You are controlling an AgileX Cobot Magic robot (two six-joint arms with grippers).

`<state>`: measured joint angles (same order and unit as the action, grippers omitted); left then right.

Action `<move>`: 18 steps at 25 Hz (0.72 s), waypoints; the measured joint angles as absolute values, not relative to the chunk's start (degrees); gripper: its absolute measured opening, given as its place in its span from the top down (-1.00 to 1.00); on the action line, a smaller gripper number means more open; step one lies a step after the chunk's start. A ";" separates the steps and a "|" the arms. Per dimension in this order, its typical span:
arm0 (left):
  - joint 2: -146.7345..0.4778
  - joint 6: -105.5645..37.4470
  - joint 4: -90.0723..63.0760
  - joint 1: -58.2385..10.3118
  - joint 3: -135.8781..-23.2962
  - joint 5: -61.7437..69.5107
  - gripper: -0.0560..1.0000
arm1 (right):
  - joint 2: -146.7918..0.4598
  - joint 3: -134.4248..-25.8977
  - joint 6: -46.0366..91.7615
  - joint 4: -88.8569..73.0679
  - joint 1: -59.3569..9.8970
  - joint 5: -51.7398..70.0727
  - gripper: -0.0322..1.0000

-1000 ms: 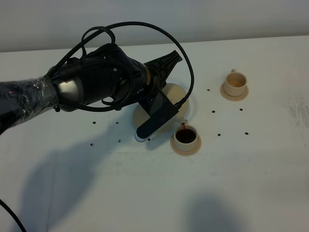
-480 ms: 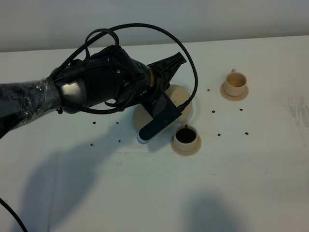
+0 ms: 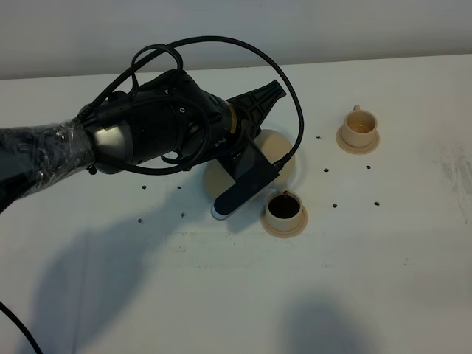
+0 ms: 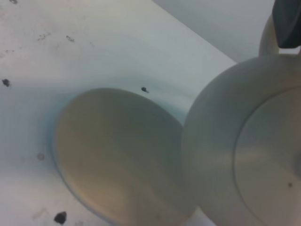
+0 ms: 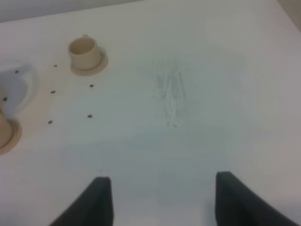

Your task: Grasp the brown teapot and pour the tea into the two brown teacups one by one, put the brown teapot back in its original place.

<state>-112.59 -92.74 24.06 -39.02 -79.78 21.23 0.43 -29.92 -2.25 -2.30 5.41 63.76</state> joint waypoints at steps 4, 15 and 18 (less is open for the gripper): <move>-112.59 -89.86 19.82 -39.02 -79.78 22.37 0.72 | 0.43 -29.92 -2.25 -2.30 5.41 63.76 0.03; -109.90 -84.68 5.81 -36.33 -79.78 30.66 0.72 | 0.43 -29.92 -2.22 -2.30 5.41 63.76 0.03; -109.00 -83.52 4.78 -34.98 -79.78 34.26 0.72 | 0.43 -29.92 -2.23 -2.30 5.41 63.76 0.03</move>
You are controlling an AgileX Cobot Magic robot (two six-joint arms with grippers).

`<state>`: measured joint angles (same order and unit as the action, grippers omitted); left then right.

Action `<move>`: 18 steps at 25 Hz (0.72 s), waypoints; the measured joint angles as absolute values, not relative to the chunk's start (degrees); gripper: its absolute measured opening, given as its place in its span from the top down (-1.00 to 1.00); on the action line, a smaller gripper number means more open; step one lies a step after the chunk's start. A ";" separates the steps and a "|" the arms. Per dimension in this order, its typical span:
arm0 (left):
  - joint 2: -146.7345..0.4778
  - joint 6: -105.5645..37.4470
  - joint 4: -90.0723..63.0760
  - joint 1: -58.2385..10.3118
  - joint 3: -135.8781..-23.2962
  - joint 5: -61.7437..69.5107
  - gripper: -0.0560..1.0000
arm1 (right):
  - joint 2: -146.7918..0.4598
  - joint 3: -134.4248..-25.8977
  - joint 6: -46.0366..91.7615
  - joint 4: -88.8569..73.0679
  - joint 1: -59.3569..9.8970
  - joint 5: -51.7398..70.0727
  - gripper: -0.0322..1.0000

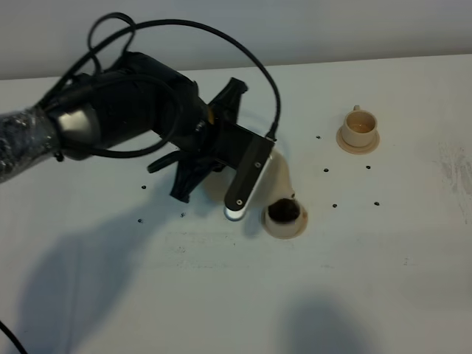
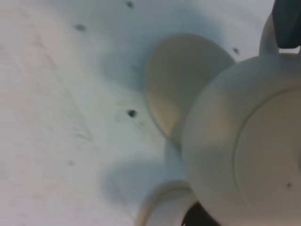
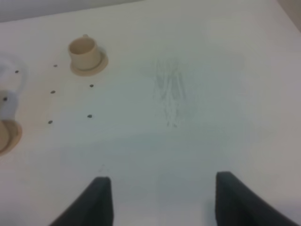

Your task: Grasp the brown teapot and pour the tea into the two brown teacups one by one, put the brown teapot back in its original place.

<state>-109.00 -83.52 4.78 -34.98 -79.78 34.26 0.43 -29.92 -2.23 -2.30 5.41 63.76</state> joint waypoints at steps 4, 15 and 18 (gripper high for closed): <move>-107.73 -80.77 4.66 -33.01 -79.78 37.76 0.72 | 0.43 -29.92 -2.29 -2.30 5.41 63.76 0.03; -103.54 -67.26 -4.59 -31.43 -79.78 45.74 0.72 | 0.43 -29.92 -2.25 -2.30 5.41 63.76 0.03; -103.33 -63.23 -7.83 -31.43 -79.78 49.03 0.72 | 0.43 -29.92 -2.25 -2.30 5.41 63.76 0.03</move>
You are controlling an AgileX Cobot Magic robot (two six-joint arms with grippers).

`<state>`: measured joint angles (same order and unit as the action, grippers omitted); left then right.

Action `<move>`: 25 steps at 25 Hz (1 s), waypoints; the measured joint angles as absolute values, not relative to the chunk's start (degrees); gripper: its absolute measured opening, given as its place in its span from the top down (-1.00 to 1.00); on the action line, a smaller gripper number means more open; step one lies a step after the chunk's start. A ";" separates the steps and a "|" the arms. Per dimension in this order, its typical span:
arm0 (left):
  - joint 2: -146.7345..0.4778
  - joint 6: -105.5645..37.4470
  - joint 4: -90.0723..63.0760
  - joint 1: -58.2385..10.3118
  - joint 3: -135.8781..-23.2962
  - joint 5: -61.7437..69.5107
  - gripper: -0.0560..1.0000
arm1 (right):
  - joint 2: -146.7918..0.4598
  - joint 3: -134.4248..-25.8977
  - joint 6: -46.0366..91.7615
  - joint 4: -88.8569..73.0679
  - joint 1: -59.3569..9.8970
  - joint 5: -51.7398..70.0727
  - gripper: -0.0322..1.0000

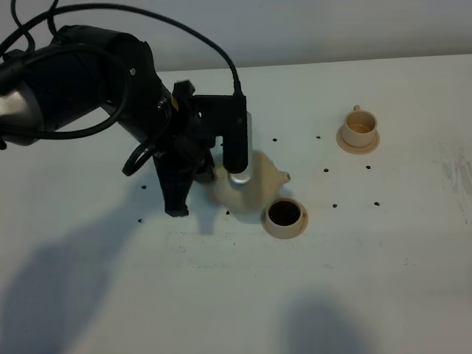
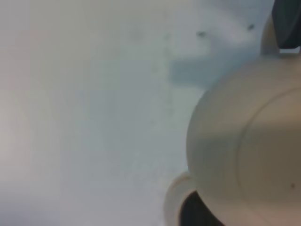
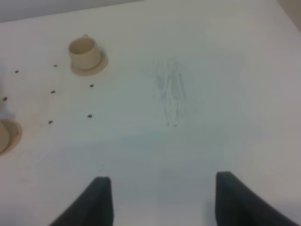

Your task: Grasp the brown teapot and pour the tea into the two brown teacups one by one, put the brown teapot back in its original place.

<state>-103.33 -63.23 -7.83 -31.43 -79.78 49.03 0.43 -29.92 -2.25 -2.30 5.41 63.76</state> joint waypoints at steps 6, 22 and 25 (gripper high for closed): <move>-103.33 -55.60 -9.88 -31.43 -79.73 54.74 0.72 | 0.43 -29.92 -2.25 -2.30 5.41 63.76 0.03; -103.20 -54.50 -10.01 -30.54 -59.61 33.36 0.72 | 0.43 -29.92 -2.25 -2.30 5.41 63.76 0.03; -103.15 -54.50 -9.86 -30.34 -55.54 26.55 0.72 | 0.43 -29.92 -2.25 -2.30 5.41 63.76 0.03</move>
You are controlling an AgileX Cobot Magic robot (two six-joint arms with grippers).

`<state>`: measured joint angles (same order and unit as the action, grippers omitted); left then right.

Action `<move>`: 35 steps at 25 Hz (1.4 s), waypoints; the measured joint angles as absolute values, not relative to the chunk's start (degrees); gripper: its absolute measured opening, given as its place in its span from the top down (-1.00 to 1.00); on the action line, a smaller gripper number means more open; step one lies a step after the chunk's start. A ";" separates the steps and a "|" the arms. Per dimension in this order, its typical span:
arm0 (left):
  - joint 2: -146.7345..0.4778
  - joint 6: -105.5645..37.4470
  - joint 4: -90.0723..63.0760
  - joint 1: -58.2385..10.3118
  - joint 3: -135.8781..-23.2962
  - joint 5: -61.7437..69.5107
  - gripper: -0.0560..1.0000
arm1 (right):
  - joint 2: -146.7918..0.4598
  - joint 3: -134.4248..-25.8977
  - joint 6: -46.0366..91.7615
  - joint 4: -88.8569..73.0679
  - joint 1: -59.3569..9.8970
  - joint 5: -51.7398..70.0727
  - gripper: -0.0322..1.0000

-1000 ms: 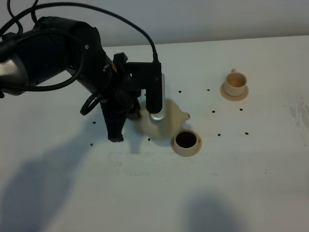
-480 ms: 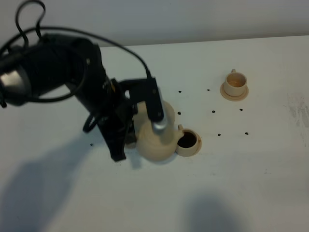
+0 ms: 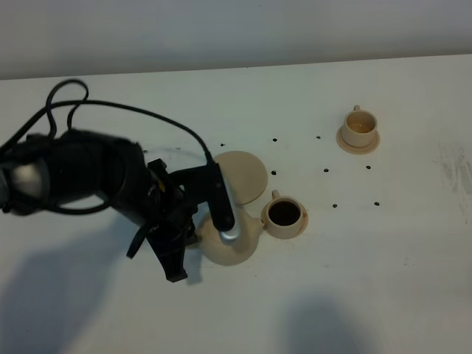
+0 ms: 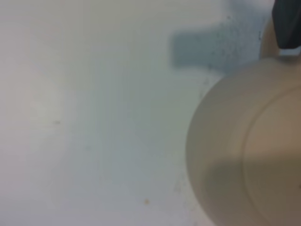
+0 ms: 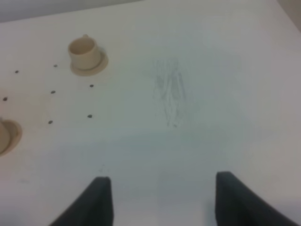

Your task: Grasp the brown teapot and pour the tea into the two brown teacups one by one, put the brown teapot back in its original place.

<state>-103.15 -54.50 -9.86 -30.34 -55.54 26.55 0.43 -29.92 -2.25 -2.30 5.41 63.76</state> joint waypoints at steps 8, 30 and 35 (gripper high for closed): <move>-102.02 -54.50 -9.65 -30.28 -52.84 21.51 0.72 | 0.43 -29.92 -2.25 -2.30 5.41 63.76 0.03; -106.28 -63.25 -6.92 -25.99 -75.45 23.32 0.72 | 0.43 -29.92 -2.25 -2.30 5.41 63.76 0.03; -113.12 -67.17 -7.04 -25.99 -82.94 23.43 0.72 | 0.43 -29.92 -2.25 -2.30 5.41 63.76 0.03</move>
<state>-113.12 -67.17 -7.04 -25.99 -82.94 23.43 0.43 -29.92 -2.25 -2.30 5.41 63.76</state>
